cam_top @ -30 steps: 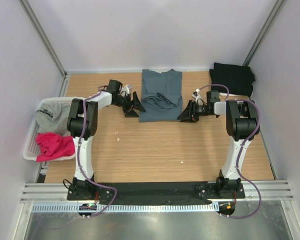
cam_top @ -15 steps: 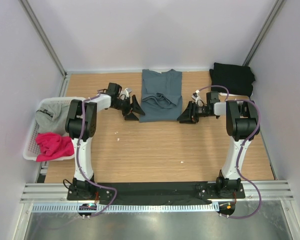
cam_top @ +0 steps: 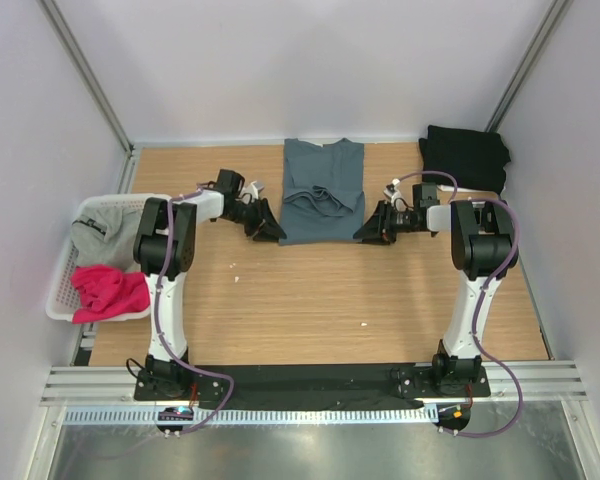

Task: Fold and stack the t-shirts
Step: Fold the tshirt

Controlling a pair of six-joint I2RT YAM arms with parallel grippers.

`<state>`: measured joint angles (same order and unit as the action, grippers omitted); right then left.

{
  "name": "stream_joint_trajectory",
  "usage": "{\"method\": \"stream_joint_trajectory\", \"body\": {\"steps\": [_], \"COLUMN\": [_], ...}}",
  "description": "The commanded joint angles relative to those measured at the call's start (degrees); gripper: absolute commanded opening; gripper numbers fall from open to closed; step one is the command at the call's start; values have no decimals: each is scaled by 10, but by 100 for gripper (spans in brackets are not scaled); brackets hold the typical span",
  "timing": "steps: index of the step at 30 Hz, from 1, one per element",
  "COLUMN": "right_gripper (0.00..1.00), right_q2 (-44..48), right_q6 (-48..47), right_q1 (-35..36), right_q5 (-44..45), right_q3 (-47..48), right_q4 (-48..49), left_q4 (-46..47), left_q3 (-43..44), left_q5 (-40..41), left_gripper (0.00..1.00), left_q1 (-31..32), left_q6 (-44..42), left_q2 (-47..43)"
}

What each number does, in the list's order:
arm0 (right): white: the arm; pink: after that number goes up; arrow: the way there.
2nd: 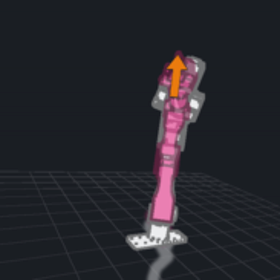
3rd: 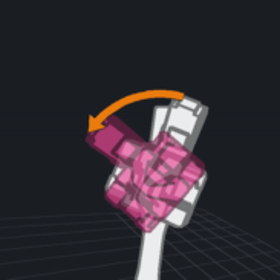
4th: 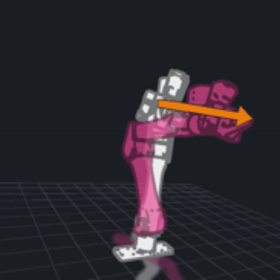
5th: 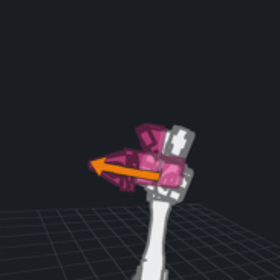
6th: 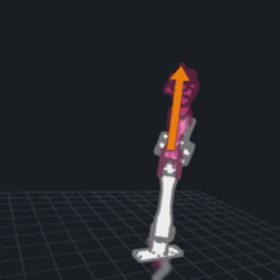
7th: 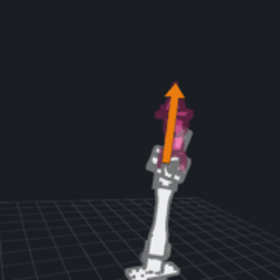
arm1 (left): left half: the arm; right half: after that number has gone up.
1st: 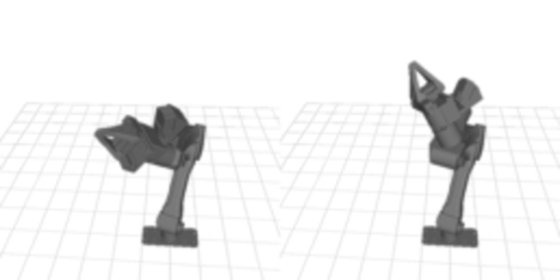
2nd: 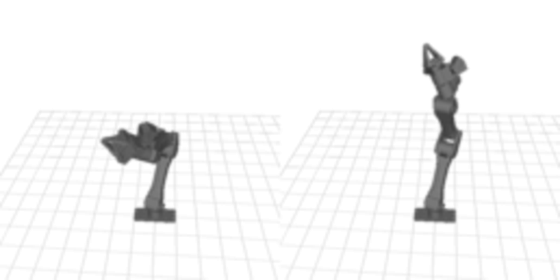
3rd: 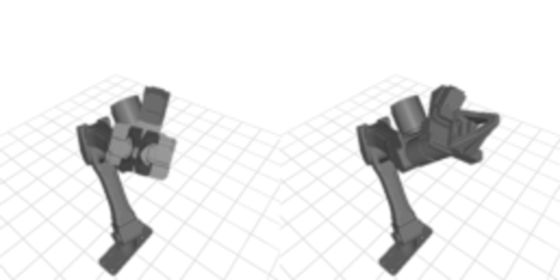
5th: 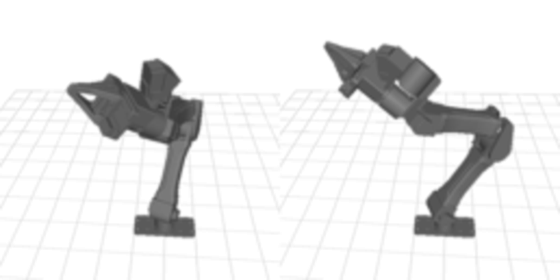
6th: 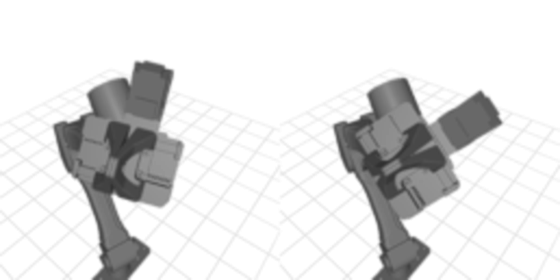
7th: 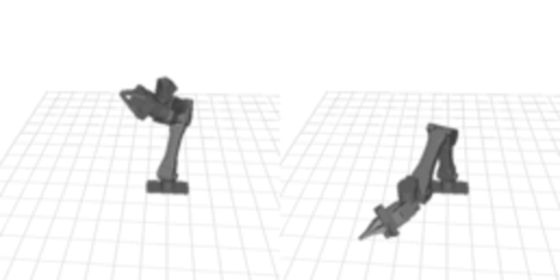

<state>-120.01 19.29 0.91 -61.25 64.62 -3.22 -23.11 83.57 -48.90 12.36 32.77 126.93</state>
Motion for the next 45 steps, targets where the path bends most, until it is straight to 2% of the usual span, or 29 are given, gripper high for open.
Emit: {"method": "stream_joint_trajectory", "body": {"steps": [1, 4, 7, 8, 9, 12, 18, 22, 26, 30, 39, 45], "right_gripper": [38, 31, 22, 15, 13, 8, 6, 6, 6, 6, 6, 6], "right_q2": [-2, -3, -3, -2, 2, 20, 88, 175, 246, 285, 307, 311], "right_q6": [16, 37, 38, 37, 33, 15, -38, -65, -76, -75, -94, -84], "right_q1": [0, 0, -1, 0, 0, 0, 1, 0, -1, 0, 0, 0], "right_q5": [-8, -15, -20, -22, -23, -26, -32, -41, -55, -63, -62, -63], "right_q3": [8, -1, -8, -10, -12, -15, -30, -28, -5, 9, -31, -20], "right_q4": [30, 66, 74, 73, 68, 39, -36, -99, -138, -166, -184, -176], "left_q4": [-20, -13, -2, -1, 0, 3, 33, 33, 30, 29, 39, 39], "left_q3": [-18, -19, -21, -21, -22, -30, -84, -108, -97, -96, -142, -127], "left_q5": [42, 35, 24, 23, 21, 12, 17, 26, 27, 28, 46, 42], "left_gripper": [31, 25, 5, 1, 0, 0, 0, 0, 0, 0, 0, 0], "left_q1": [6, 5, 5, 5, 6, 6, 5, 6, 6, 9, 13, 13], "left_q6": [-10, -5, 5, 7, 9, 13, 30, 33, 40, 51, 50, 50], "left_q2": [21, 24, 26, 25, 19, 1, -117, -201, -289, -331, -359, -337]}}
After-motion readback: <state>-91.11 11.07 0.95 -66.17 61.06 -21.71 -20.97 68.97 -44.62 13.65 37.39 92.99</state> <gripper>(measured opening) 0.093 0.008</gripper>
